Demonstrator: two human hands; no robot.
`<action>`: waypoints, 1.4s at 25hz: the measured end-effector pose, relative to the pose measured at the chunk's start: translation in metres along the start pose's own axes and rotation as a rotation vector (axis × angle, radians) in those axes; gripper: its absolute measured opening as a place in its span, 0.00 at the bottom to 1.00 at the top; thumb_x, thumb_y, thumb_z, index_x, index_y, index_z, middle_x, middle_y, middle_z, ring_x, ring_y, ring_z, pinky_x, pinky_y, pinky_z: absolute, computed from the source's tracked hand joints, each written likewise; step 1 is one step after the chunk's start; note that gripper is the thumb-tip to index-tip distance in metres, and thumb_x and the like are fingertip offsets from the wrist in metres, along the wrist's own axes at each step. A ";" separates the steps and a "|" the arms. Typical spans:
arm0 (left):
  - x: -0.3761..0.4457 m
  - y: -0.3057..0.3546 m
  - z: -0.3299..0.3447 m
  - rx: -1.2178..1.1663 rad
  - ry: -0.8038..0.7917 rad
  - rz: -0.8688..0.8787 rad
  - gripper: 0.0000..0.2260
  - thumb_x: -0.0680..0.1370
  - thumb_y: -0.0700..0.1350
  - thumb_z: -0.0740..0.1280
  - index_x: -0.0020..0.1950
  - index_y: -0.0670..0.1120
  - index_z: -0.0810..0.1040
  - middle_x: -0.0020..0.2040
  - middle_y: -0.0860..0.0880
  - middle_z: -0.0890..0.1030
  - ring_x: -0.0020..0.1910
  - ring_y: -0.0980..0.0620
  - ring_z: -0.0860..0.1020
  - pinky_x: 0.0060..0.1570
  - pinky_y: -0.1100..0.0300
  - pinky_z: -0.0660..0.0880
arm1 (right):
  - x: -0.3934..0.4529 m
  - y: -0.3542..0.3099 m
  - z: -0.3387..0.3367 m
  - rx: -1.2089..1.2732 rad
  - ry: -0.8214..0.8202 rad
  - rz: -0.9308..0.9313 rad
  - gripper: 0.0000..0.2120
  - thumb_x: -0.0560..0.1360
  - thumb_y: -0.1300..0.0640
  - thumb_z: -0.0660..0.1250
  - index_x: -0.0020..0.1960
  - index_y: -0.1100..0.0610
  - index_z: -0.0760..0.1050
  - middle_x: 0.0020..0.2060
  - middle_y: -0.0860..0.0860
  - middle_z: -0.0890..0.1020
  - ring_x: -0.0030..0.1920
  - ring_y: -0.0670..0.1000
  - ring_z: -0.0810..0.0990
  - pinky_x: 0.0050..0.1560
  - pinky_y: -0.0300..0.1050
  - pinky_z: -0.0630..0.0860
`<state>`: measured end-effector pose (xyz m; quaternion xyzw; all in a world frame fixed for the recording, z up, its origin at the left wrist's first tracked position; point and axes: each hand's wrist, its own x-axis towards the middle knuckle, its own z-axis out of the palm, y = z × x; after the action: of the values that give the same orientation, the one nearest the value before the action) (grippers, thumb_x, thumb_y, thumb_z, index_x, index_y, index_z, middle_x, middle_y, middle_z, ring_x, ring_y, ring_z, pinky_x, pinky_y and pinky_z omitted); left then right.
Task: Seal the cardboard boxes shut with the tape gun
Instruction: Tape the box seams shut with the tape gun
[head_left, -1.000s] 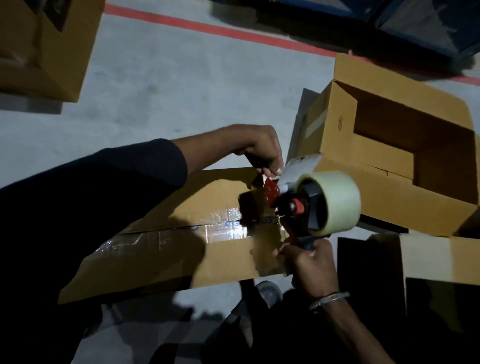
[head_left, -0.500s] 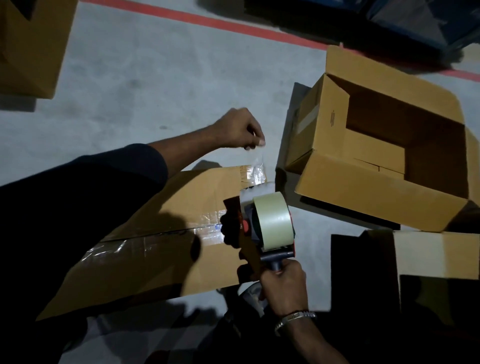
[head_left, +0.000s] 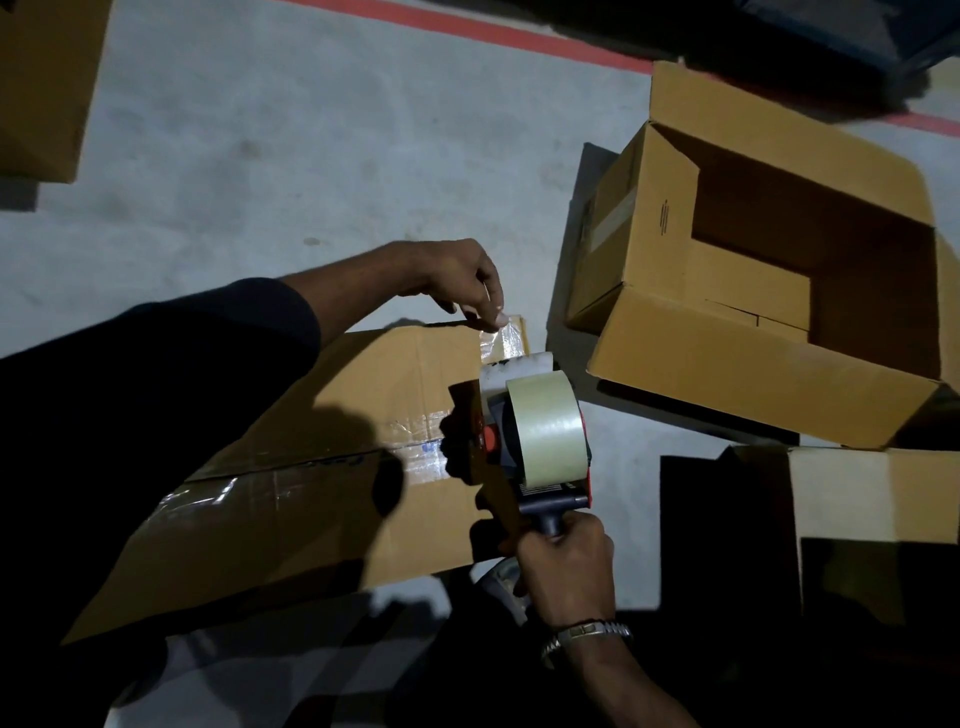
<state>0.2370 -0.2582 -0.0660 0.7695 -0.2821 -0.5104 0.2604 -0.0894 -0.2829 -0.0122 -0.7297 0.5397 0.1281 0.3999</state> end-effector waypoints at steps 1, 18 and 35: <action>0.001 -0.001 0.002 0.021 0.018 0.021 0.08 0.74 0.47 0.80 0.50 0.46 0.87 0.47 0.50 0.88 0.53 0.51 0.84 0.49 0.57 0.78 | 0.000 0.002 0.001 -0.008 0.002 -0.003 0.11 0.56 0.53 0.64 0.26 0.62 0.74 0.21 0.55 0.79 0.25 0.57 0.80 0.27 0.53 0.79; 0.016 0.005 0.026 -0.077 0.325 0.152 0.06 0.74 0.43 0.79 0.49 0.45 0.87 0.41 0.55 0.85 0.47 0.55 0.84 0.50 0.57 0.79 | 0.009 -0.016 -0.018 -0.001 -0.030 0.015 0.08 0.67 0.60 0.69 0.30 0.61 0.78 0.22 0.55 0.80 0.23 0.54 0.79 0.25 0.45 0.77; 0.014 0.009 0.030 -0.405 0.343 0.033 0.03 0.81 0.42 0.71 0.53 0.43 0.81 0.47 0.46 0.88 0.44 0.49 0.88 0.40 0.55 0.81 | 0.016 -0.051 -0.079 0.338 -0.184 0.110 0.10 0.70 0.68 0.60 0.42 0.73 0.79 0.35 0.62 0.86 0.21 0.55 0.72 0.27 0.41 0.63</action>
<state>0.2125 -0.2778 -0.0790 0.7723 -0.1384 -0.4143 0.4613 -0.0574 -0.3459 0.0520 -0.6066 0.5540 0.1233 0.5567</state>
